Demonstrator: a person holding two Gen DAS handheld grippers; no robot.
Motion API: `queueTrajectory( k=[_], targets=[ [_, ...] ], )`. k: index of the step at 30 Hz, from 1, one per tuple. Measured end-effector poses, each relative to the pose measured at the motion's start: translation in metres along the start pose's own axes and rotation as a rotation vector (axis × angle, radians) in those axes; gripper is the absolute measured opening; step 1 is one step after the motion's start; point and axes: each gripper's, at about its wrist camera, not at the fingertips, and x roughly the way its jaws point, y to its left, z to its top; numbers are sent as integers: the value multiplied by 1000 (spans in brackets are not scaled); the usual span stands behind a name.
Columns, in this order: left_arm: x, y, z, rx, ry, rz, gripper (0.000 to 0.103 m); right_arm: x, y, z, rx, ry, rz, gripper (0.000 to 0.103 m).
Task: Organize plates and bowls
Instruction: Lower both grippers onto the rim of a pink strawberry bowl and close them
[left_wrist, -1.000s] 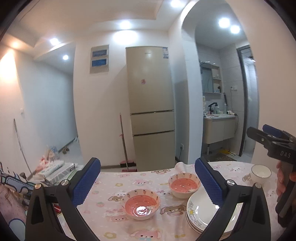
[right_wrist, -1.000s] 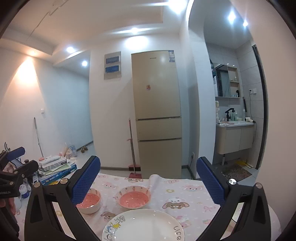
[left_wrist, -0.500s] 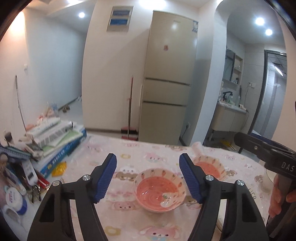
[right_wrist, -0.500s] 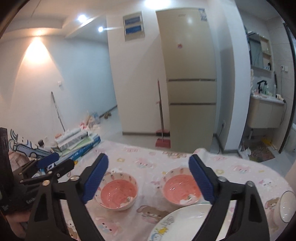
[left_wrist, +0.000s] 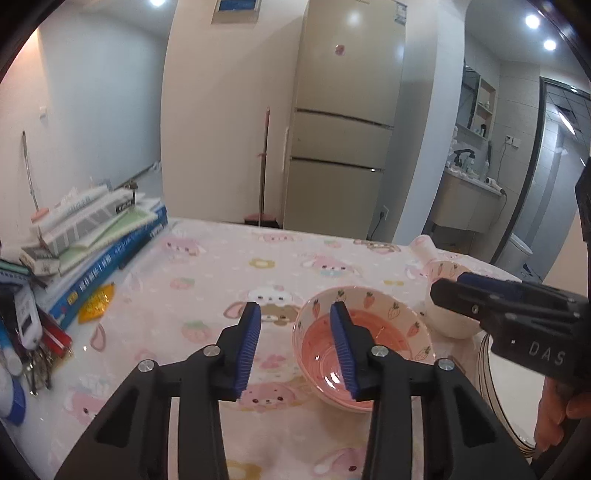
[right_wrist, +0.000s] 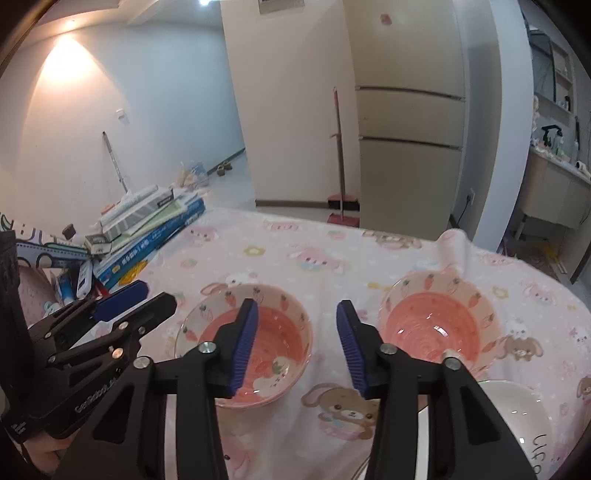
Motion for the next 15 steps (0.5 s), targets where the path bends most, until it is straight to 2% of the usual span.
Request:
queueTrajectory(
  k=[3, 6, 9, 11, 12, 14, 15],
  targets=[
    [7, 0, -3, 10, 16, 9, 41, 10, 1, -5, -5, 27, -22, 39],
    [11, -5, -6, 32, 27, 8, 38, 19, -2, -8, -1, 55, -42, 31],
    [19, -8, -10, 47, 47, 12, 38, 30, -7, -11, 27, 94, -11, 27],
    [23, -9, -13, 46, 48, 59, 37, 39, -8, -15, 45, 135, 14, 21],
    [25, -8, -14, 48, 48, 70, 36, 43, -8, -16, 50, 156, 16, 20],
    [30, -6, -15, 42, 60, 50, 23, 47, -7, -20, 58, 168, 13, 19],
    [33, -5, -16, 31, 67, 38, 23, 48, -7, -21, 59, 170, 13, 19]
  ],
)
